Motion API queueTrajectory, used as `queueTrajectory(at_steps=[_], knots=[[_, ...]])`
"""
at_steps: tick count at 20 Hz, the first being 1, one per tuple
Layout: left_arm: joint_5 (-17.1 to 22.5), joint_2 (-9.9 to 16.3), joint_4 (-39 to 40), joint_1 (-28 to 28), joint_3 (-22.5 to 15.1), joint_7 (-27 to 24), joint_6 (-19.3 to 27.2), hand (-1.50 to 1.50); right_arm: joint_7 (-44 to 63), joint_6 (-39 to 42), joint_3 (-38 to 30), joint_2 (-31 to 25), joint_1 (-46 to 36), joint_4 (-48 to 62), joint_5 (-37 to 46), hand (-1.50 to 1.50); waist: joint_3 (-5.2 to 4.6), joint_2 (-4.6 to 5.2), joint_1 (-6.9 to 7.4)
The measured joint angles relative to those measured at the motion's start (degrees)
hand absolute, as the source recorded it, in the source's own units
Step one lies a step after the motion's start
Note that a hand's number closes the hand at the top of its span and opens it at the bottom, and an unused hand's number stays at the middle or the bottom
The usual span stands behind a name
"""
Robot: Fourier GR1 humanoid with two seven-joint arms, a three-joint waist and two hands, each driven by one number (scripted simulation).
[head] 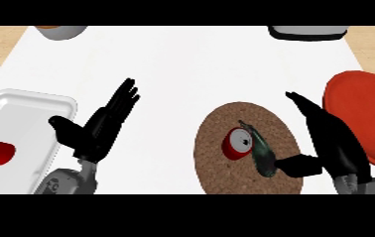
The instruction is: Pick the eggplant from the placemat and place it in the bowl
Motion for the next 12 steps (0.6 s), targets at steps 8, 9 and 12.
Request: queueTrajectory(at_steps=[8,9,12], knots=[[-0.54,-1.12,0.38,-0.29,-0.94,-0.43,-0.93,0.0,14.66,12.23,2.05,5.04,-11.77,3.98,-6.72,-1.5,0.13,0.4,1.6],[-0.76,-1.43,0.44,-0.67,-1.07,-0.27,-0.7,0.0,15.29,12.78,2.29,6.08,-12.71,5.42,-7.5,-1.5,0.15,0.43,1.59],[-1.18,-1.75,0.51,-0.59,-1.12,-0.1,-0.32,0.0,17.22,13.99,3.01,8.73,-14.73,8.55,-9.75,-1.5,0.2,0.37,1.46]])
